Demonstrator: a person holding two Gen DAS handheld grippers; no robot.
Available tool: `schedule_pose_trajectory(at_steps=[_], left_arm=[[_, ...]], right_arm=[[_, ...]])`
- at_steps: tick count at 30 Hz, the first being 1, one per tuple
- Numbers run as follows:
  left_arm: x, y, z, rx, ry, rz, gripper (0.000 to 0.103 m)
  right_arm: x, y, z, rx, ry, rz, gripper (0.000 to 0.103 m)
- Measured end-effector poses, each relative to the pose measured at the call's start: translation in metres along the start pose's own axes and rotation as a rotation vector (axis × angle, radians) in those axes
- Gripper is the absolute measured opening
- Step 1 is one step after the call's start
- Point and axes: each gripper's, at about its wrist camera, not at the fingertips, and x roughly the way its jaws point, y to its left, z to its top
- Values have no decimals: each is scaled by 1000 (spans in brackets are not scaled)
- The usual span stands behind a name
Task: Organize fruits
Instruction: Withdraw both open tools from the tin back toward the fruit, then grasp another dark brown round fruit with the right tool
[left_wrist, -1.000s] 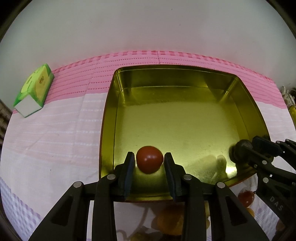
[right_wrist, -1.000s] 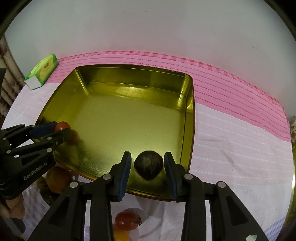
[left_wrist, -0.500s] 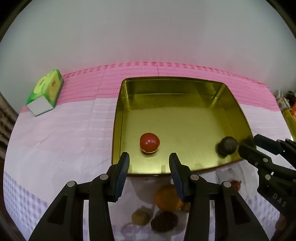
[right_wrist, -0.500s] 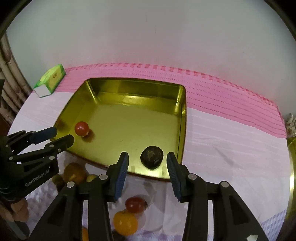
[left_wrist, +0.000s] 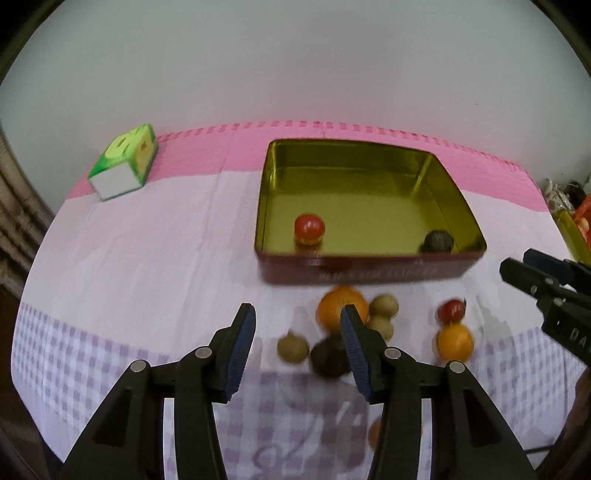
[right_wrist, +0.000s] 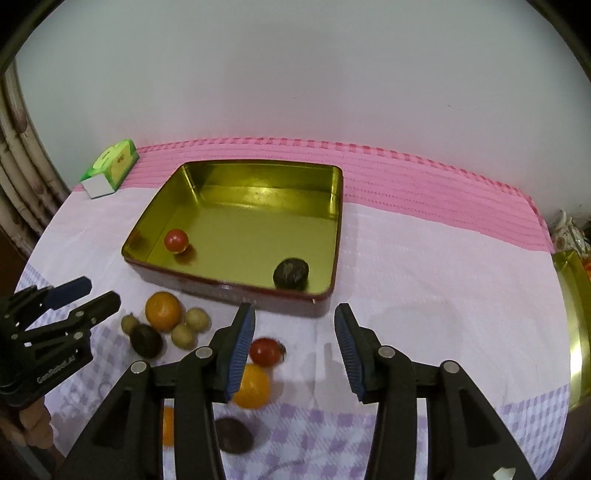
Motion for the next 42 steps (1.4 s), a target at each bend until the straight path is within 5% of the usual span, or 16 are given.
schedule_pose_trajectory(at_steps=[20, 42], left_arm=[[-14, 5, -98, -34, 78, 18, 49], [-9, 14, -113, -71, 104, -4, 49]], right_arm=[[-13, 22, -105, -62, 113, 26, 42], [27, 54, -107, -133, 172, 39, 42]])
